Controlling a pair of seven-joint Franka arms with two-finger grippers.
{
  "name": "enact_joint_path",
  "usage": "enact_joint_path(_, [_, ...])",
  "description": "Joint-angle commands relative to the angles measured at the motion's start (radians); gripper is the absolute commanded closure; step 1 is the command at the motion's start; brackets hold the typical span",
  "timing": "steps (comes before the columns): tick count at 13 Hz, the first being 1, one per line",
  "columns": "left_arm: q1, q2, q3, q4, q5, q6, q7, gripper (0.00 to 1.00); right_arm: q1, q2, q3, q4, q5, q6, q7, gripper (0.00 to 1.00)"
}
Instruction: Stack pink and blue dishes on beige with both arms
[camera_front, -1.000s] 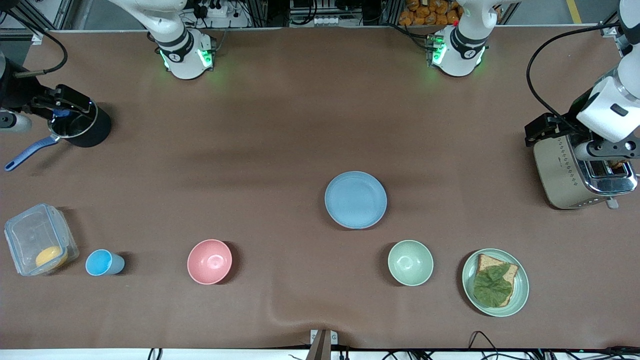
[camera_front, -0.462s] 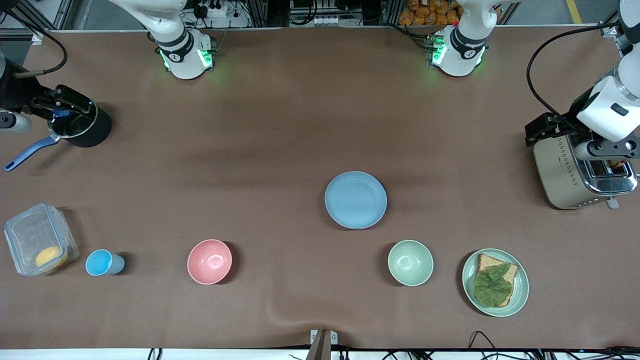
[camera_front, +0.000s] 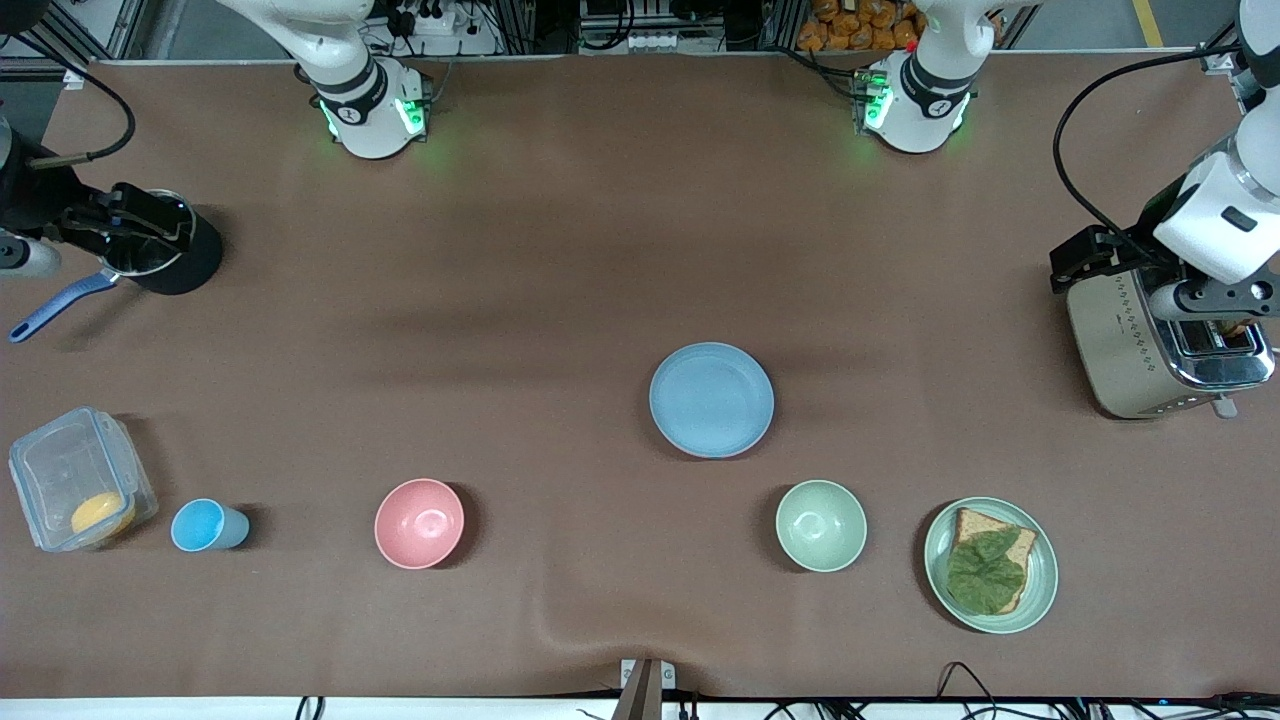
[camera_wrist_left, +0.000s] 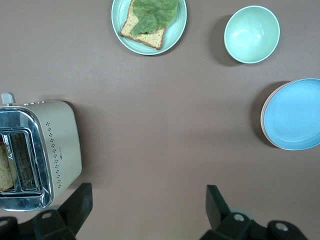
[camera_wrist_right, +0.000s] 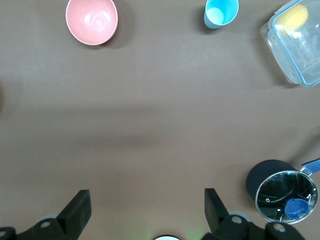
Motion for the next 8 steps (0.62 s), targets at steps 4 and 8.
enact_joint_path(4, [0.002,-0.012,-0.005,-0.015,0.02,-0.002,0.002,0.0,-0.018,0.019,0.015,0.035,-0.001,-0.014,0.005,0.0])
enact_joint_path(8, [0.0,-0.011,-0.005,-0.015,0.02,-0.001,0.0,0.0,0.077,0.032,-0.066,0.037,-0.007,-0.008,0.003,0.0])
